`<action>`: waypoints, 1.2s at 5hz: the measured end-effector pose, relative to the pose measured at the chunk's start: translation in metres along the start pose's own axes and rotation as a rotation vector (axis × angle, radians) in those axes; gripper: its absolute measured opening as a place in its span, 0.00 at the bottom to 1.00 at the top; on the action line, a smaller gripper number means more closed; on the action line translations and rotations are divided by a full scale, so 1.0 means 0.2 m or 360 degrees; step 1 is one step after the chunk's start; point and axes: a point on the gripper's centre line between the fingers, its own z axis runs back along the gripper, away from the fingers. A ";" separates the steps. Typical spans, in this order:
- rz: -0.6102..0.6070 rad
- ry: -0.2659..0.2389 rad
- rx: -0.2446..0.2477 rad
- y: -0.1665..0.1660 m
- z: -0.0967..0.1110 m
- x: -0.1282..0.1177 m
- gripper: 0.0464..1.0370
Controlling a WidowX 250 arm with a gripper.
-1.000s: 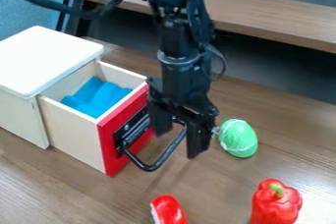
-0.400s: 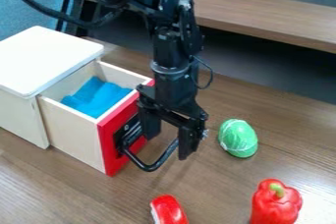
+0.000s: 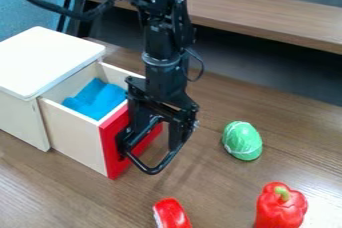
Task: Opens the drawer and closes it
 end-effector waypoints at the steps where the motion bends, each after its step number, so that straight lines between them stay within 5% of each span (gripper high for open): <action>1: 0.0031 0.0004 0.0031 0.04 0.00 0.00 0.96; 4: 0.0130 0.0074 0.0171 0.24 -0.02 -0.05 0.96; 6: 0.0184 0.0078 0.0179 0.30 -0.02 -0.06 0.96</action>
